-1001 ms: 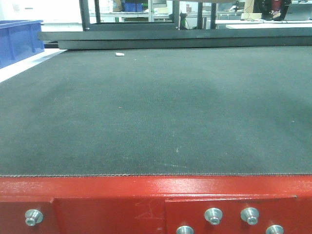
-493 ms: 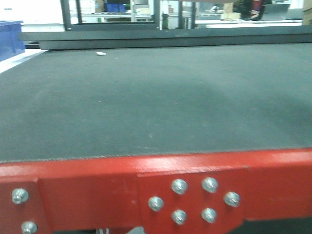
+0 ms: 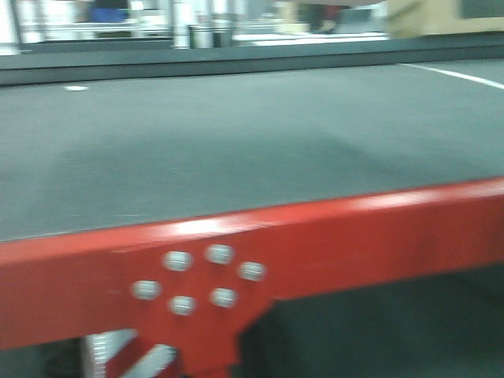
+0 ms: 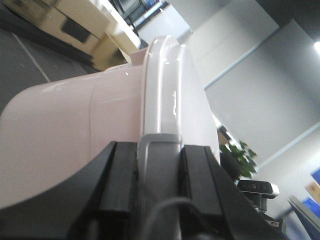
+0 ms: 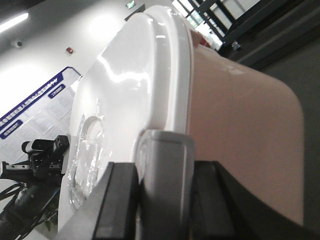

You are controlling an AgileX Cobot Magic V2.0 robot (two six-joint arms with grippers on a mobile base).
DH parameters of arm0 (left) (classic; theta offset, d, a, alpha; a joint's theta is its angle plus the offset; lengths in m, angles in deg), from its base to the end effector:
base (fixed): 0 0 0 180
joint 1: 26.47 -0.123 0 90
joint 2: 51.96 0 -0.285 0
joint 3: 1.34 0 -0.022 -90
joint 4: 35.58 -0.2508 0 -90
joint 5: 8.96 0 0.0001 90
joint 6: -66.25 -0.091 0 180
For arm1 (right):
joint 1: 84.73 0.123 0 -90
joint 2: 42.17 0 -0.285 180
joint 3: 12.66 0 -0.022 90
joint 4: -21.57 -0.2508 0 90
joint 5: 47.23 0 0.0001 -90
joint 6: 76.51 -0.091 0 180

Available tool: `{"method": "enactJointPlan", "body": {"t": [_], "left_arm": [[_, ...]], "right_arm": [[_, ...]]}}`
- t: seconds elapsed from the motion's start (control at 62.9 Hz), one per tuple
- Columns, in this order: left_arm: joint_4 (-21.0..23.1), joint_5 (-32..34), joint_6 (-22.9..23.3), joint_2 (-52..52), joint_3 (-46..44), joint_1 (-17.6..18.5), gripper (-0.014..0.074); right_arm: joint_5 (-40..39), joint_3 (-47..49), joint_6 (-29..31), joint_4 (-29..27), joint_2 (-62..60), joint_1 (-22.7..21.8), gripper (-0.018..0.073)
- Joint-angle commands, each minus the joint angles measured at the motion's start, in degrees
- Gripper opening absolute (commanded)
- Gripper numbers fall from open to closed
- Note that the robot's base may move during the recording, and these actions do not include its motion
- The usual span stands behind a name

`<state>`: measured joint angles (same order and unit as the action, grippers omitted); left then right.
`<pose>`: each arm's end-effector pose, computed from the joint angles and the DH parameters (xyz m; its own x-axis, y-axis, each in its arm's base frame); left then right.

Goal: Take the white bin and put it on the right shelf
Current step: 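Hold the bin with both grippers while the base turns away from the table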

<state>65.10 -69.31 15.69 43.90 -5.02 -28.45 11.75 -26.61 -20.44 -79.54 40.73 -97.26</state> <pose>0.3285 -0.0665 0.4319 -0.5624 -0.4717 -0.6792 0.6350 0.2798 -0.7201 0.2750 0.0173 0.4071 -0.4560 0.5543 -0.6963 -0.5481 0.4414 0.7104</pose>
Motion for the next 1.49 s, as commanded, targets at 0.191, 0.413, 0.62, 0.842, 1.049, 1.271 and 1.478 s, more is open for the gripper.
{"method": "enactJointPlan", "body": {"t": [0.191,0.413,0.62,0.842,1.049,1.271,1.478], "left_arm": [[0.74,-15.07,-0.6,-2.8,-2.07,3.03,-0.0126],[0.74,-15.07,-0.6,-2.8,-2.07,3.03,-0.0126],[0.74,-15.07,-0.6,-2.8,-2.07,3.03,-0.0126],[0.74,-15.07,-0.6,-2.8,-2.07,3.03,-0.0126],[0.74,-14.87,-0.6,-2.8,-2.07,3.03,-0.0126],[0.74,-14.73,-0.6,-2.8,-2.07,3.03,-0.0126],[0.74,-14.58,-0.6,-2.8,-2.07,3.03,-0.0126]], "right_arm": [[13.5,2.26,1.58,-3.35,-2.57,1.71,0.0191],[13.5,2.26,1.58,-3.35,-2.57,1.71,0.0191],[13.5,2.26,1.58,-3.35,-2.57,1.71,0.0191],[13.5,2.26,1.58,-3.35,-2.57,1.71,0.0191],[13.57,2.26,1.58,-3.35,-2.57,1.71,0.0191],[13.56,2.26,1.58,-3.35,-2.66,1.71,0.0191],[13.56,2.26,1.58,-3.35,-2.66,1.71,0.0191]]}}
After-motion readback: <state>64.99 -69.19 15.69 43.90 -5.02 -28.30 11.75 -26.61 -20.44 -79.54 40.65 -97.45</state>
